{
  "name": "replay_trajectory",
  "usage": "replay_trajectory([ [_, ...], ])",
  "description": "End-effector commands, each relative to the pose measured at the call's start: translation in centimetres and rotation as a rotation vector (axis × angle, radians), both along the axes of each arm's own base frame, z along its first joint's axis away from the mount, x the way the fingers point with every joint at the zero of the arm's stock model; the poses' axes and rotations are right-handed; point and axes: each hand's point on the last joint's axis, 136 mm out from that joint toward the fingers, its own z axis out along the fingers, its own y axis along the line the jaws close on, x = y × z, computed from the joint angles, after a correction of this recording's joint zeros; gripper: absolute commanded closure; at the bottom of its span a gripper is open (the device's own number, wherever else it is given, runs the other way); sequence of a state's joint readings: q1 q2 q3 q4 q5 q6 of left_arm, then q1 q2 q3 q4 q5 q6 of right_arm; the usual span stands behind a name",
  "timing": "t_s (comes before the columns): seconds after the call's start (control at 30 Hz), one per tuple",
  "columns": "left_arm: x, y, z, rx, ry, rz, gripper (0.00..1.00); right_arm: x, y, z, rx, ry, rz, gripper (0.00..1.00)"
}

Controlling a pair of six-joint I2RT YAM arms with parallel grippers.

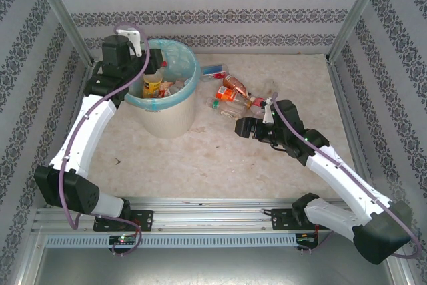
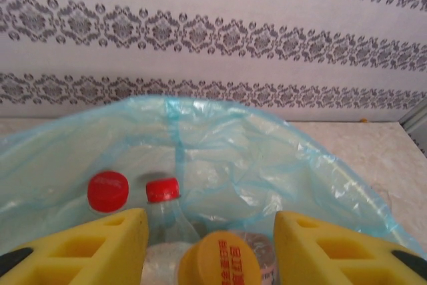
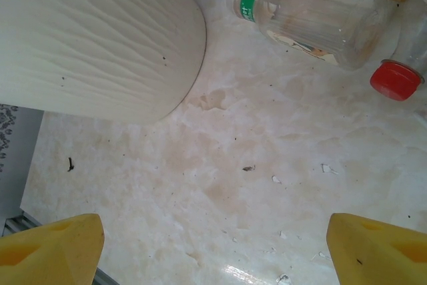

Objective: Put the plastic bottles in the bin

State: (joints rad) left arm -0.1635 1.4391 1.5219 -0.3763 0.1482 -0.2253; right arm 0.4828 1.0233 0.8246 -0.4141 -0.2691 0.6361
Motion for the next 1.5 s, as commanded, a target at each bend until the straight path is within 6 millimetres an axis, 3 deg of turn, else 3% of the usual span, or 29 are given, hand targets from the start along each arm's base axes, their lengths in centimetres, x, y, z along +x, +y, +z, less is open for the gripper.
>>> replay_trajectory([
  [0.0,0.3,0.4,-3.9,0.073,0.103,0.021,0.52,0.3,0.4,1.1,0.005,-0.036,0.010,0.13],
  [0.2,-1.1,1.0,-9.8,0.134,0.228,0.016,0.82,0.1,0.2,0.7,-0.007,-0.029,0.003,0.13],
  [0.3,-2.4,2.0,-11.7,0.174,0.257,0.046,0.82,0.1,0.1,0.5,-0.008,-0.029,0.000,0.13],
  [0.43,-3.5,3.2,-12.4,0.225,0.275,0.079,0.81,0.2,0.4,0.1,-0.003,-0.015,0.006,0.13],
  [0.53,-3.6,2.9,-11.5,0.209,0.263,0.068,0.63,0.4,0.7,0.2,-0.003,-0.015,0.016,0.13],
  [0.6,-3.5,2.6,-9.2,0.174,0.209,0.068,0.56,0.6,0.7,0.6,-0.005,-0.025,0.015,0.13],
  [0.7,-3.5,1.4,-4.1,0.081,0.077,0.027,0.50,0.9,0.6,1.7,-0.016,-0.051,0.014,0.12],
  [0.77,-3.8,0.3,-0.5,0.007,0.013,-0.014,0.50,1.2,0.5,2.5,-0.019,-0.074,0.011,0.12],
  [0.87,-4.9,-2.5,3.2,-0.124,-0.042,-0.148,0.50,1.5,0.4,3.5,-0.025,-0.104,0.010,0.12],
  [1.0,-7.2,-6.2,5.2,-0.224,-0.070,-0.323,0.50,2.1,-1.0,3.9,-0.109,-0.136,-0.025,0.12],
  [1.1,-9.3,-9.1,4.6,-0.180,-0.065,-0.437,0.50,3.1,-3.7,3.3,-0.209,-0.126,-0.101,0.12],
  [1.2,-11.6,-12.8,2.1,-0.012,-0.052,-0.574,0.50,4.6,-6.6,1.7,-0.250,-0.066,-0.184,0.12],
  [1.3,-13.6,-15.8,-0.9,0.156,-0.061,-0.676,0.48,6.2,-10.0,-1.1,-0.282,0.026,-0.280,0.12],
  [1.47,-16.4,-18.6,-2.2,0.113,-0.192,-0.840,0.47,9.2,-13.0,-4.9,-0.335,0.126,-0.380,0.10],
])
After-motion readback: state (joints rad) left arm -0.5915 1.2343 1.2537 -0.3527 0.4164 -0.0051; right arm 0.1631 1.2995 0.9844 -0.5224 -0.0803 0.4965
